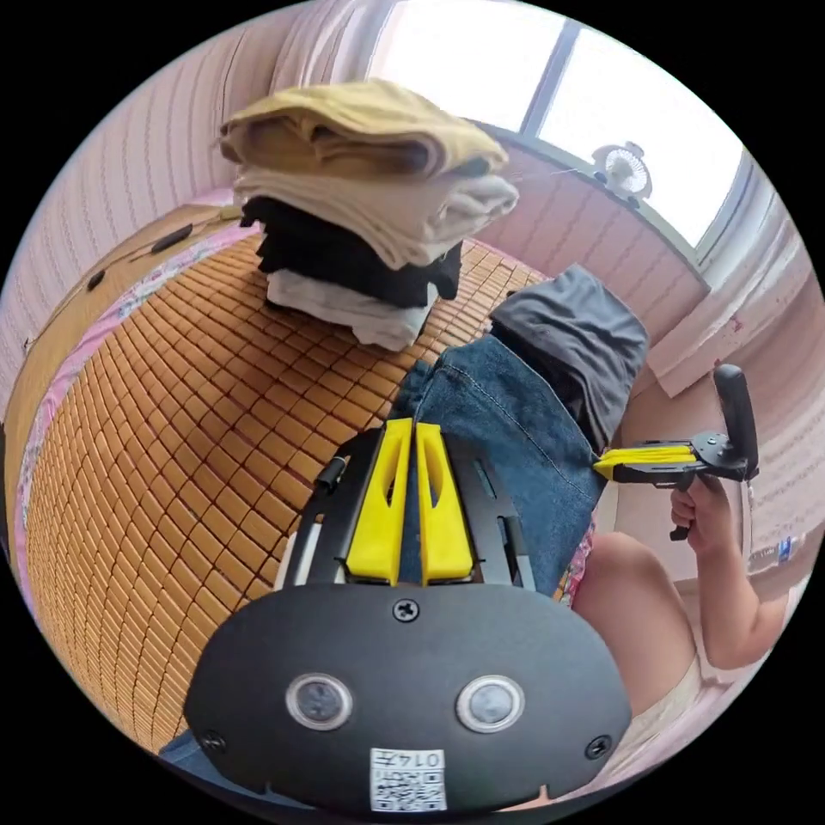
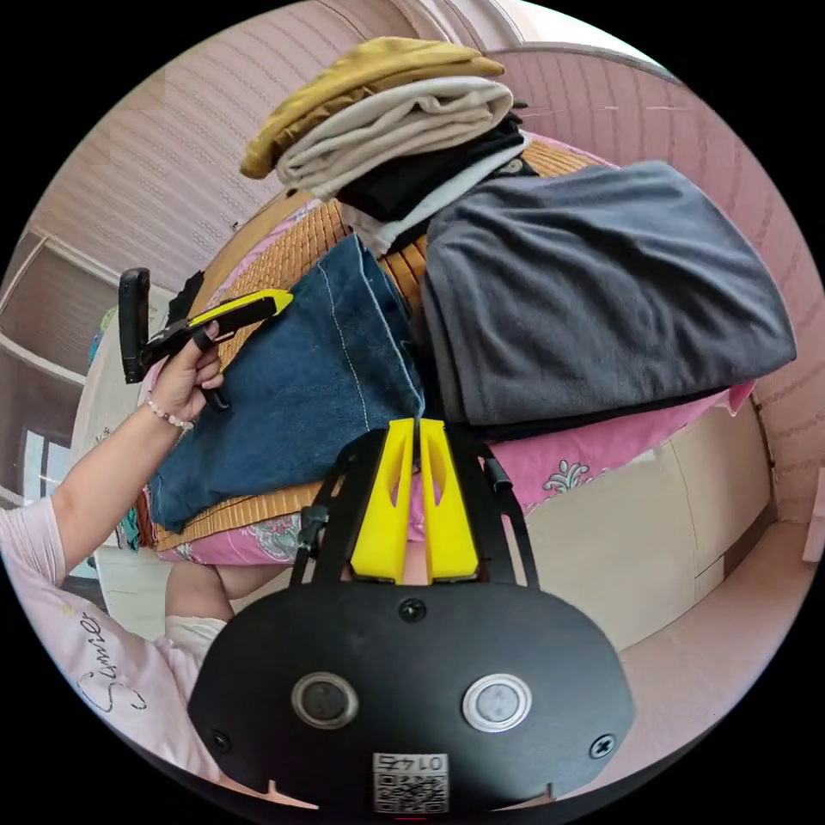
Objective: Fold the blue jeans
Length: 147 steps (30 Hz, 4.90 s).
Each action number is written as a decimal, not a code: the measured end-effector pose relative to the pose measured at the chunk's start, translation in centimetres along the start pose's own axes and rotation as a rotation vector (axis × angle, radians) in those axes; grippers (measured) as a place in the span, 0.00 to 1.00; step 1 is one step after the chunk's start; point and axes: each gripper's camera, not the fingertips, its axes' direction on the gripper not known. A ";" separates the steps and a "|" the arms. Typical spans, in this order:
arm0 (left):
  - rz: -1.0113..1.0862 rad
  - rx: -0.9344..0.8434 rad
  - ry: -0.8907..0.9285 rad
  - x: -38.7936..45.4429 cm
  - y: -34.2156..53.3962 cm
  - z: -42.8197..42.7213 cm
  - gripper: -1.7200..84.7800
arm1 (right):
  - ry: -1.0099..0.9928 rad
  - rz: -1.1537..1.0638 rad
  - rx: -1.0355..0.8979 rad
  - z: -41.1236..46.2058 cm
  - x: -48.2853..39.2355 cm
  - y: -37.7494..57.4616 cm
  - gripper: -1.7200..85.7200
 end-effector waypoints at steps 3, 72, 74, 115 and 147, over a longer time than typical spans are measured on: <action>-0.046 0.009 0.024 -0.1 0.5 -0.1 0.02 | 0.028 -0.039 0.042 -1.4 -2.1 -0.1 0.02; -0.791 0.223 -0.417 -15.0 81.2 -31.7 0.04 | 0.091 -1.328 -0.484 17.5 -82.4 2.6 0.01; -0.888 0.252 -0.472 -16.4 85.4 -33.0 0.08 | 0.085 -1.353 -0.509 18.2 -82.5 5.2 0.01; -0.646 0.303 -0.180 -11.6 78.3 -30.9 0.01 | 0.185 -1.175 -0.318 17.7 -88.8 5.5 0.01; -0.416 -0.004 -0.118 -10.0 58.1 -15.6 0.01 | 0.559 -1.546 -0.719 34.5 -109.3 -3.7 0.01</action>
